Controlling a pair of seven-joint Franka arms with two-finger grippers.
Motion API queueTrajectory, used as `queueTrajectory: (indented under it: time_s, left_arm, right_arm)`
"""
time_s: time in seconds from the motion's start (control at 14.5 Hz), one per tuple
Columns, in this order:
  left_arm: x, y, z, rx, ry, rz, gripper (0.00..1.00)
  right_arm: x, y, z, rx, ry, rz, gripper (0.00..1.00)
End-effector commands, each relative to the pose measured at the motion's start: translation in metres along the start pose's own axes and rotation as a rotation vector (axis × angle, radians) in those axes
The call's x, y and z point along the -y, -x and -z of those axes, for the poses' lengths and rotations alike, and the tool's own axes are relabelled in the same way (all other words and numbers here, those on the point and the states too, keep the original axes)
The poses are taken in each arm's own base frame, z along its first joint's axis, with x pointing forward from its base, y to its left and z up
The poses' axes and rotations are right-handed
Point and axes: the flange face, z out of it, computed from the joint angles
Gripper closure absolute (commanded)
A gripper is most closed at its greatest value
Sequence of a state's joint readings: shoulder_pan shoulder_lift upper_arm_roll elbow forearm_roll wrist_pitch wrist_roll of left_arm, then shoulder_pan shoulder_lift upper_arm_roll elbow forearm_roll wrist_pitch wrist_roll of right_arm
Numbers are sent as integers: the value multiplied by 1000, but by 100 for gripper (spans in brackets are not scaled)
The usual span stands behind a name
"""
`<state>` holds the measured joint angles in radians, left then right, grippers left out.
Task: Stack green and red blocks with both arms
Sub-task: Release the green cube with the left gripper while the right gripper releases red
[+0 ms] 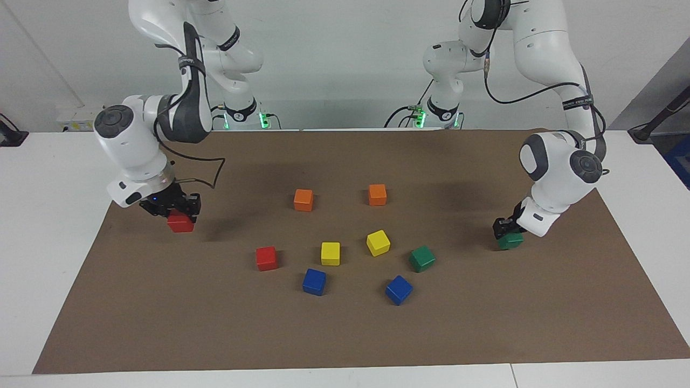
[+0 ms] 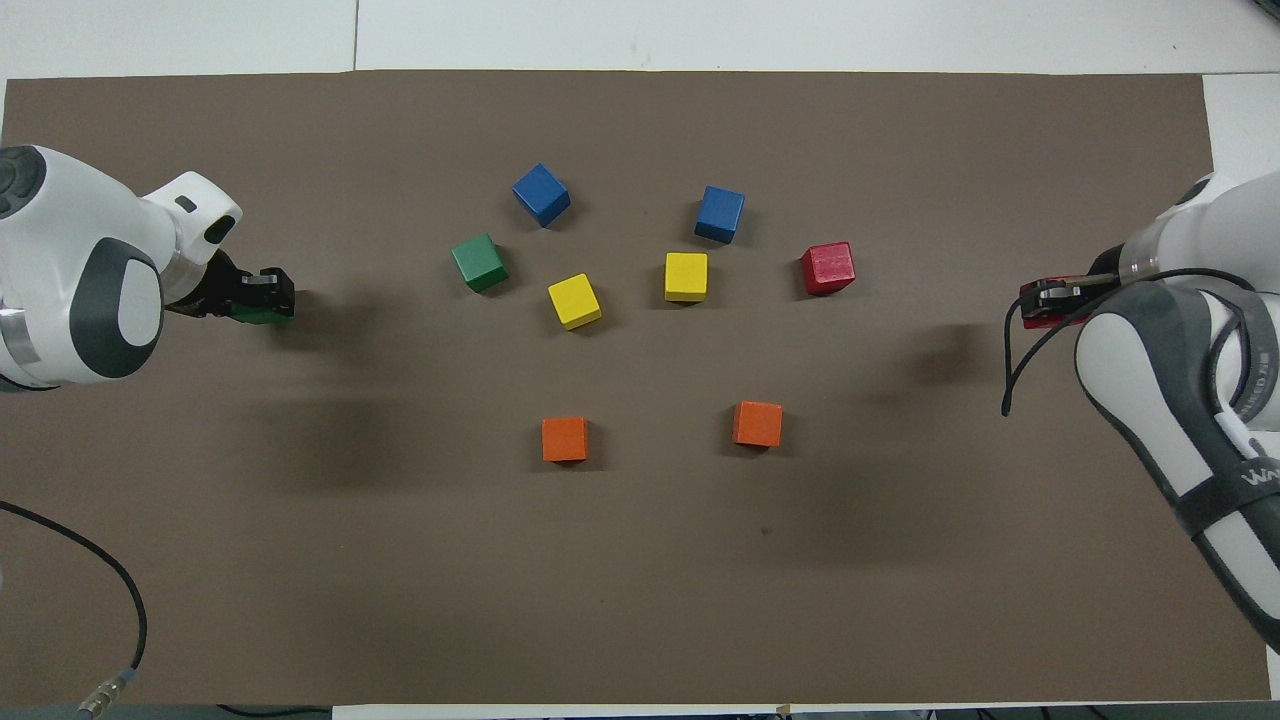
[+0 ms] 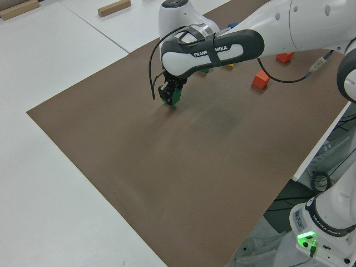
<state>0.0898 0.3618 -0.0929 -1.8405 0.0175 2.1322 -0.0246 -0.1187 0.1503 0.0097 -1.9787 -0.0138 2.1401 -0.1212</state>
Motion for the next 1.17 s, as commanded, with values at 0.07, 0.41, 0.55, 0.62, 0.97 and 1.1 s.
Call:
queueTrajectory:
  time_s: [0.07,0.41,0.55,0.62,0.97,1.1]
  left_arm:
    - [15,-2,-2,-23,-47,-57,100]
    - [32,2,-13,-23,-38,-15,100]
    - [31,3,-14,-17,-31,-9,100]
    - [32,2,-14,-18,-31,-8,100]
    - [32,4,-18,-16,-29,-4,100]
    - [32,4,-18,-20,-29,-4,100]
  right_arm:
    - [0,3,-37,-34,-4,53,100]
    - [3,0,-64,-24,-5,62,100]
    - [7,7,-73,-15,-7,64,100]
    - [9,11,-77,-4,-8,66,100]
    - [10,17,-85,9,-10,86,100]
    - [9,18,-87,6,-10,91,100]
